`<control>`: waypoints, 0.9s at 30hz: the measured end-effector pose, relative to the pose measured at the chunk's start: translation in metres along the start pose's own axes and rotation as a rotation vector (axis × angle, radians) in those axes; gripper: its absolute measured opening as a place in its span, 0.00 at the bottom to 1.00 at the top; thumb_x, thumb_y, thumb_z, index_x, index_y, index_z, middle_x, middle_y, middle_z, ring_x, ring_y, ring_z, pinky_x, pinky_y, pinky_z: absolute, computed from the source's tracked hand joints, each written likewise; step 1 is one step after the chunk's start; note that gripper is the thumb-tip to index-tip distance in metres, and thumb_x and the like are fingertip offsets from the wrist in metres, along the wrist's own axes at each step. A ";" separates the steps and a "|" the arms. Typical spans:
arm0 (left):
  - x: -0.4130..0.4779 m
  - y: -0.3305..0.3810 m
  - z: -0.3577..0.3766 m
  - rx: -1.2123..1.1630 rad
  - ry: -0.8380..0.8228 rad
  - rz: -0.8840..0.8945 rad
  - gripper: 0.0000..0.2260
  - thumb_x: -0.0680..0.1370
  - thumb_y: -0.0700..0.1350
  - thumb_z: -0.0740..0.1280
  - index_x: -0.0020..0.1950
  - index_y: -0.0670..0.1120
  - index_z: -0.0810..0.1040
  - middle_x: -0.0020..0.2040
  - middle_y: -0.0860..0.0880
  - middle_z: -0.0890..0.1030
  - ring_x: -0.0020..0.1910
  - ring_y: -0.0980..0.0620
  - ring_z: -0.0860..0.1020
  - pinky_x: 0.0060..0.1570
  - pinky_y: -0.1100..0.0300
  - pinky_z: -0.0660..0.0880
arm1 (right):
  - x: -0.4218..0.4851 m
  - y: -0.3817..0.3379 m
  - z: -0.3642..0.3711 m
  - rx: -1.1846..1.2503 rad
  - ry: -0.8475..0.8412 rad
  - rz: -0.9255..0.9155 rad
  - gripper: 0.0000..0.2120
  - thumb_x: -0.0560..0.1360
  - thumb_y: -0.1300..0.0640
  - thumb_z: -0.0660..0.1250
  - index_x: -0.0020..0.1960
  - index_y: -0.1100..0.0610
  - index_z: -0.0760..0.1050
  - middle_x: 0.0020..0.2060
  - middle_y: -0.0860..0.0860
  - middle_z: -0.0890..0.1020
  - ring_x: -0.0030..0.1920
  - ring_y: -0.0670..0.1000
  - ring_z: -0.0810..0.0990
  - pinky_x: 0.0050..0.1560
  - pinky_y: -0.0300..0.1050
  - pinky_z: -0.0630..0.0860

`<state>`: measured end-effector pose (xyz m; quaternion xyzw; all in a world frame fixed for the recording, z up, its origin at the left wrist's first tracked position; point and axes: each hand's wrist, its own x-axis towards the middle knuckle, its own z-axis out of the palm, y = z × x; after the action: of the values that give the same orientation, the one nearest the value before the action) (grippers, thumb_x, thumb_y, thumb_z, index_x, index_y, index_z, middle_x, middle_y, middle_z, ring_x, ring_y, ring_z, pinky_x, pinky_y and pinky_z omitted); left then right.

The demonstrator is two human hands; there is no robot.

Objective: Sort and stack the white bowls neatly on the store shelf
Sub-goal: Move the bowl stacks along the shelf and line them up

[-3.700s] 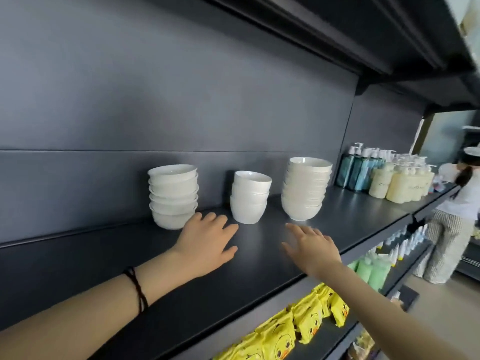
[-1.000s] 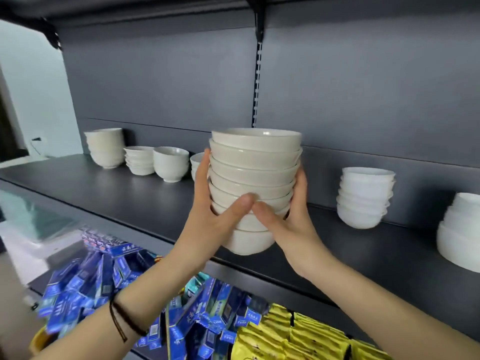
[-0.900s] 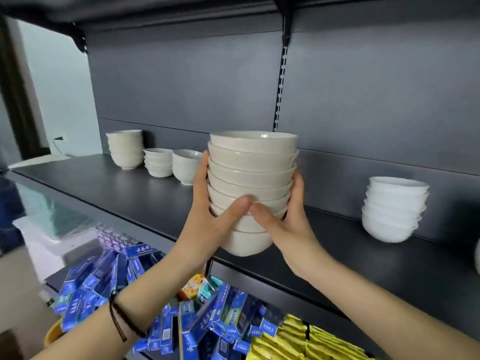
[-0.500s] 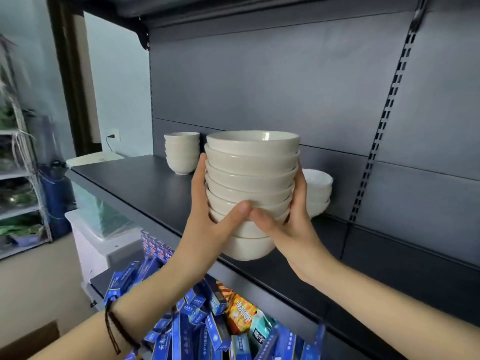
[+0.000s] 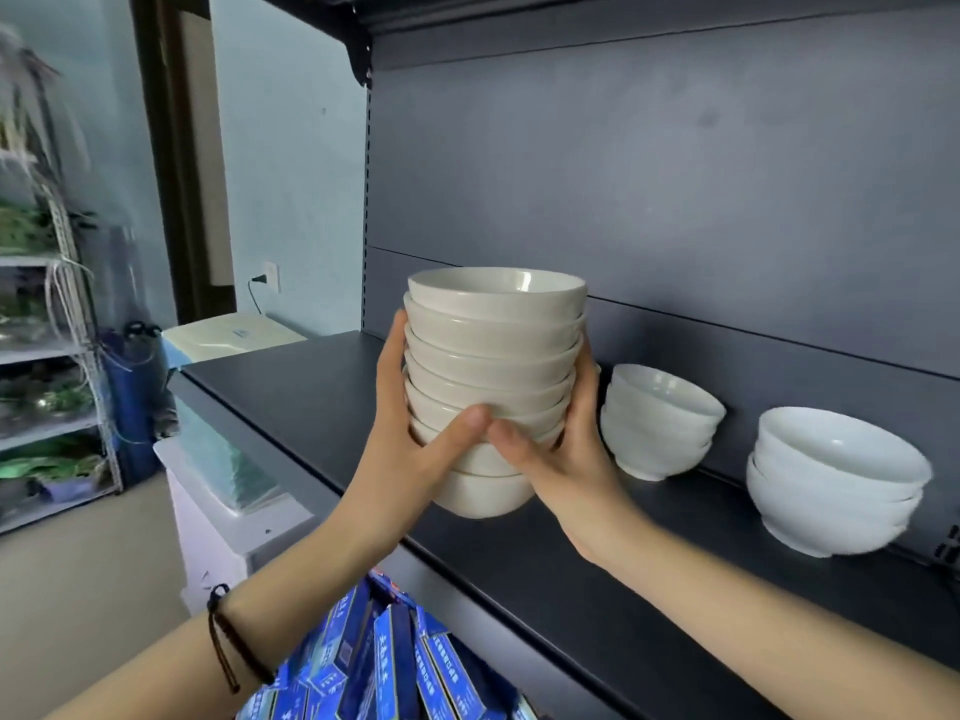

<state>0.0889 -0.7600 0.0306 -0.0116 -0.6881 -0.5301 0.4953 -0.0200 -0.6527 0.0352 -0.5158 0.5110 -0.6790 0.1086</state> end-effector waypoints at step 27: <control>0.174 -0.201 -0.222 -0.091 -0.315 -0.138 0.48 0.63 0.69 0.72 0.75 0.63 0.48 0.73 0.67 0.59 0.70 0.70 0.61 0.64 0.76 0.63 | 0.190 0.179 0.167 -0.202 0.256 0.151 0.49 0.64 0.47 0.76 0.69 0.27 0.45 0.71 0.33 0.62 0.70 0.33 0.65 0.62 0.31 0.69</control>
<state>0.0402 -1.1012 -0.0051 -0.0698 -0.7317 -0.5850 0.3427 -0.0371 -0.9591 -0.0067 -0.3937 0.6236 -0.6741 0.0410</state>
